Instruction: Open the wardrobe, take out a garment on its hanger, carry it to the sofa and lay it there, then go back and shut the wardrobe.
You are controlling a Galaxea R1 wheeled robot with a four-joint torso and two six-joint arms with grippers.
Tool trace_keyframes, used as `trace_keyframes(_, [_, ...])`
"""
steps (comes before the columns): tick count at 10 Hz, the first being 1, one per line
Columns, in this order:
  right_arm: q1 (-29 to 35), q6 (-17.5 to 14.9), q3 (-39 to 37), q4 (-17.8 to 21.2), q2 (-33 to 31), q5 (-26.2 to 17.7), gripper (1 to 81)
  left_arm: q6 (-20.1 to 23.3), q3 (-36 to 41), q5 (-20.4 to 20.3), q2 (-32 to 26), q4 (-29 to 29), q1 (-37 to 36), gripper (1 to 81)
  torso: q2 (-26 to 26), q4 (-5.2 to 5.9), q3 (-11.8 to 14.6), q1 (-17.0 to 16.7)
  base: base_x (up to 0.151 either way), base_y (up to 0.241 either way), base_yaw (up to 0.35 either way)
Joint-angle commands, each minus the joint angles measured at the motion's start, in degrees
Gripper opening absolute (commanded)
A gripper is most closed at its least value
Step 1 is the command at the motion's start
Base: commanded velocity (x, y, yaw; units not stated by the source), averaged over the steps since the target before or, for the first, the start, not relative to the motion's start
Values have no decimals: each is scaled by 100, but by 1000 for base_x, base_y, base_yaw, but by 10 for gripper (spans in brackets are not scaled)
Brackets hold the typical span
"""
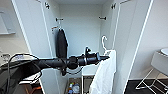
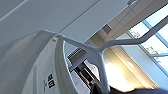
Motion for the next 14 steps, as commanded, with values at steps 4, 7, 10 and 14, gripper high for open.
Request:
trace_keyframes(4, [251,-1,32,4,31,-169,811,79,608,-430,-382,494,-554,10,0,0,0,6,0,0,0])
trace_keyframes(7, [251,-1,41,4,31,-169,811,79,846,-528,-883,802,-35,10,0,0,0,6,0,0,0])
trace_keyframes(10, [251,-1,41,4,31,-169,811,79,873,-510,-945,873,124,10,0,0,0,6,0,0,0])
trace_keyframes(14, [251,-1,41,-5,31,-169,811,62,847,-571,-945,864,186,10,0,0,0,6,0,0,0])
